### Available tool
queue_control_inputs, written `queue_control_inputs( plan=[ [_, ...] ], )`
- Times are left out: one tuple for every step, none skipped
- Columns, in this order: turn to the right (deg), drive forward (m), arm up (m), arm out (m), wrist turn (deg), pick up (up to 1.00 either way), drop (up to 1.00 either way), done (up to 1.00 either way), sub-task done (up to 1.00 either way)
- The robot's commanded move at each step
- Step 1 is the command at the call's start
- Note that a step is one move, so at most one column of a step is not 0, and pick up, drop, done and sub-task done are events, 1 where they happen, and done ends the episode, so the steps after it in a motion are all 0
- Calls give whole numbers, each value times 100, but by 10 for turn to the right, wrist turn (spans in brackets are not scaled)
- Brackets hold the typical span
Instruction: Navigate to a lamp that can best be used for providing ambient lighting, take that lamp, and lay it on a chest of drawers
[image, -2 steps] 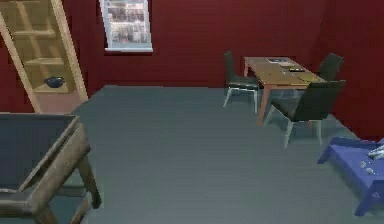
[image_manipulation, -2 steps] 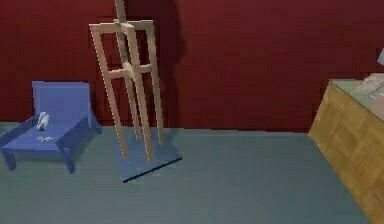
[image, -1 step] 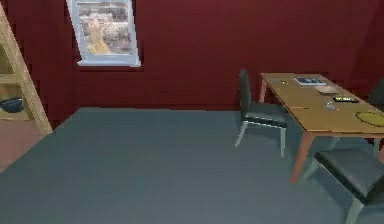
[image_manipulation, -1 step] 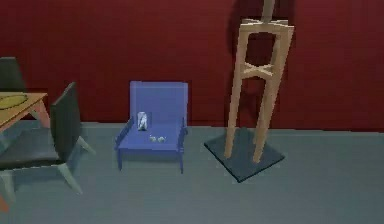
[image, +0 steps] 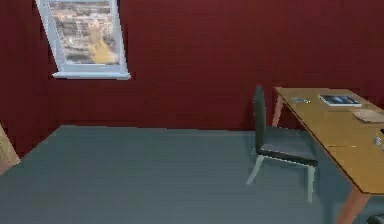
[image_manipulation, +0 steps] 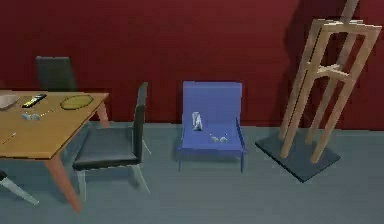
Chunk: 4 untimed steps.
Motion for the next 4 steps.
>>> queue_control_inputs(
  plan=[
    [-450, 0, 0, 0, 0, 0, 0, 0, 0],
    [-150, 0, 0, 0, 0, 0, 0, 0, 0],
    [0, 35, 0, 0, 0, 0, 0, 0, 0],
    [30, 0, 0, 0, 0, 0, 0, 0, 0]
  ],
)
